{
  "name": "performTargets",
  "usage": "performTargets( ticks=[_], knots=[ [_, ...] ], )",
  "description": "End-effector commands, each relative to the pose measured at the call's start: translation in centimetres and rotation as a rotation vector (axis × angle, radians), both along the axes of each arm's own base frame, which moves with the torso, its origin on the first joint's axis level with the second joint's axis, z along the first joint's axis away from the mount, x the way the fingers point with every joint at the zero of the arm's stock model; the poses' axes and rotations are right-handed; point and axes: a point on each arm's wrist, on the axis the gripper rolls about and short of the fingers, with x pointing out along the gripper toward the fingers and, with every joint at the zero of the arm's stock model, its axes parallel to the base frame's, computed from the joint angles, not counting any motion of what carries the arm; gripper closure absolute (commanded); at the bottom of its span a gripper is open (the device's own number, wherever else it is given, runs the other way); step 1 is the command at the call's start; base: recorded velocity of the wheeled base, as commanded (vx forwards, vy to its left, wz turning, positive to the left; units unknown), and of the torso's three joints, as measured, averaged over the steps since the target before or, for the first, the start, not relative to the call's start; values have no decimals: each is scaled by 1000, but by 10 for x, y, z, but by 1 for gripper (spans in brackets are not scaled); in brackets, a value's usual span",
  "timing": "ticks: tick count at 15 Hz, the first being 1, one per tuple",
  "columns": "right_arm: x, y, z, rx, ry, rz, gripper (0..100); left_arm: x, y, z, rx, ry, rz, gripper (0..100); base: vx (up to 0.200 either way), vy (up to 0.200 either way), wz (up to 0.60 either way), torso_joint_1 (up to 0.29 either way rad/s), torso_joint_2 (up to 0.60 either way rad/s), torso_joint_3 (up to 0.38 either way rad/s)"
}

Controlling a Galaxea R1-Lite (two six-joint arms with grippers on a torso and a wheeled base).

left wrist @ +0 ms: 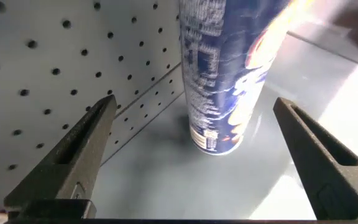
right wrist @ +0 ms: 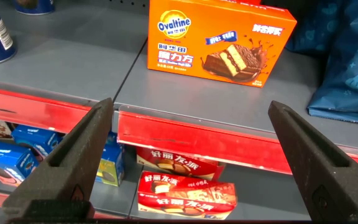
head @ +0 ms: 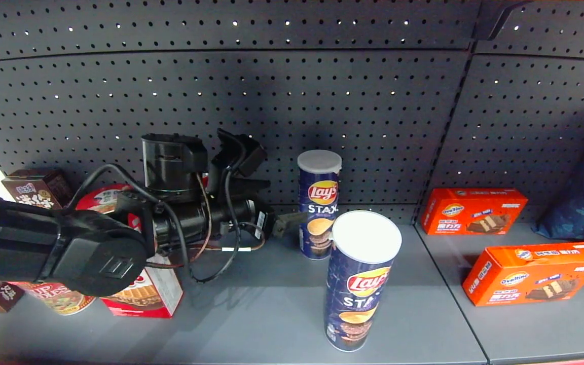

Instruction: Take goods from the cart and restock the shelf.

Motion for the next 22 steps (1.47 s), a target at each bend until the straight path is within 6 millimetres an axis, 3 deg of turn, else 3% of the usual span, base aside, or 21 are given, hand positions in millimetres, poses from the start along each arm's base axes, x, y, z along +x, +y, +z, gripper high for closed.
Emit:
performTargets(
  ticks=[1, 4, 10, 14, 17, 19, 20, 21, 22],
  knots=[
    [0, 0, 0, 0, 2, 1, 0, -14, 4, 13, -4, -26, 25, 0, 0, 0, 0, 0, 0, 0],
    [0, 0, 0, 0, 0, 1, 0, -33, 13, 25, 42, 4, 104, 0, 0, 0, 0, 0, 0, 0],
    [0, 0, 0, 0, 0, 1, 0, -40, 13, 50, -11, -141, 226, 0, 0, 0, 0, 0, 0, 0],
    [0, 0, 0, -21, -3, 18, 0, -68, 35, 75, -60, -214, 278, 0, 0, 0, 0, 0, 0, 0],
    [-1, 0, 2, -31, 0, -34, 0, -84, 56, 79, -99, -268, 320, 0, 0, 0, 0, 0, 0, 0],
    [8, 1, 60, -32, 64, -7, 0, -80, 68, 77, -89, -271, 367, 0, 0, 0, 0, 0, 0, 0],
    [14, 2, 75, -33, 79, 11, 0, -80, 68, 77, -90, -270, 369, 0, 0, 0, 0, 0, 0, 0],
    [41, 6, 115, -53, 111, 67, 0, -80, 68, 77, -88, -270, 367, 0, 0, 0, 0, 0, 0, 0],
    [50, 9, 125, -85, 114, 108, 0, -80, 68, 77, -86, -269, 364, 0, 0, 0, 0, 0, 0, 0]
  ],
)
